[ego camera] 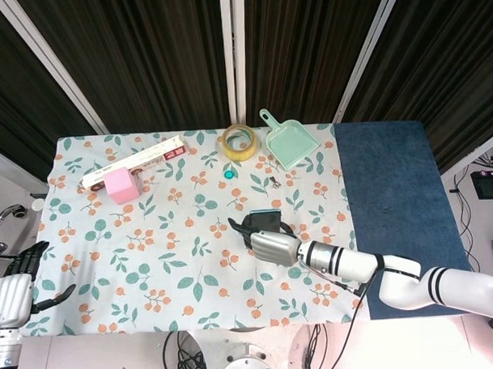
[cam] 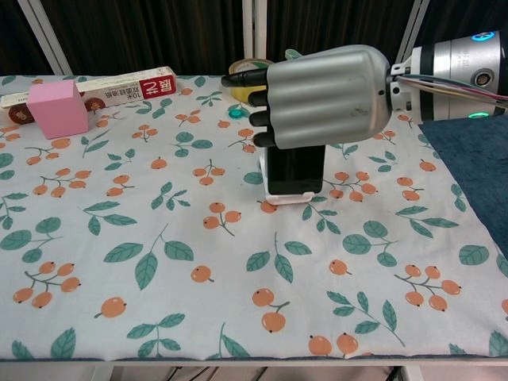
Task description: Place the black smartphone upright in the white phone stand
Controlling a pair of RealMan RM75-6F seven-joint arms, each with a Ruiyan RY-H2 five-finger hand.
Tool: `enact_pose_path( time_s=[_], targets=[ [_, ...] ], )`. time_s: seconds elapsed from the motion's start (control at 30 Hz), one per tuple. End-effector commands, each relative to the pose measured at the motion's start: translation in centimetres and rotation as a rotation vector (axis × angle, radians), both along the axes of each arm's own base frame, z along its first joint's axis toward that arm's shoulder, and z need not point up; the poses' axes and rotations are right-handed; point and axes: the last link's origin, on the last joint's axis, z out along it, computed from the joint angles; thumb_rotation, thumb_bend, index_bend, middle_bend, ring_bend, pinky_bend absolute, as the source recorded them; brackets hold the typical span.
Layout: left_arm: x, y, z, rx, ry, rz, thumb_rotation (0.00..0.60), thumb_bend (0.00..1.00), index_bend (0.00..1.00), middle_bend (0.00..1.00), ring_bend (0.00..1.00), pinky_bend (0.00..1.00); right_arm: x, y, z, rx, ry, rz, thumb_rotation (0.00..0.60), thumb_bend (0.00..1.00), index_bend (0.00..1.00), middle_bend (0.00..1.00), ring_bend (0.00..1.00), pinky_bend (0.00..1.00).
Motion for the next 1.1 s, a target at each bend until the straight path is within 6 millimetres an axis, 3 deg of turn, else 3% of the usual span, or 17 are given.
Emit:
enact_pose_path(
  time_s=[0.03, 0.67, 0.87, 1.03, 1.1],
  targets=[
    [0.0, 0.0, -0.1, -0.001, -0.001, -0.001, 0.217, 0.1, 0.09, 0.09, 0.1, 0.21, 0.0, -0.1, -0.1, 0.003, 0.0, 0.004, 0.6, 0.25, 0.61, 0.42, 0.43, 0.06],
    [-0.2, -0.1, -0.2, -0.005, 0.001, 0.008, 0.214, 0.1, 0.09, 0.09, 0.1, 0.21, 0.2, -0.8, -0.4, 0.014, 0.013, -0.003, 0.6, 0.25, 0.55, 0.39, 0.39, 0.03],
    [-0.3, -0.1, -0.3, -0.008, -0.001, 0.013, 0.217, 0.1, 0.09, 0.09, 0.1, 0.21, 0.2, -1.0, -0.5, 0.02, 0.026, -0.005, 0.6, 0.25, 0.36, 0.33, 0.31, 0.01],
    [-0.5, -0.3, -0.4, -0.013, -0.002, 0.022, 0.214, 0.1, 0.09, 0.09, 0.1, 0.21, 0.1, -1.2, -0.5, 0.017, 0.046, -0.015, 0.6, 0.22, 0.08, 0.17, 0.08, 0.0],
    [-0.6, -0.3, -0.4, -0.011, -0.002, 0.022, 0.214, 0.1, 0.09, 0.09, 0.1, 0.21, 0.0, -1.2, -0.4, 0.014, 0.055, -0.021, 0.6, 0.2, 0.02, 0.1, 0.02, 0.0]
  ],
)
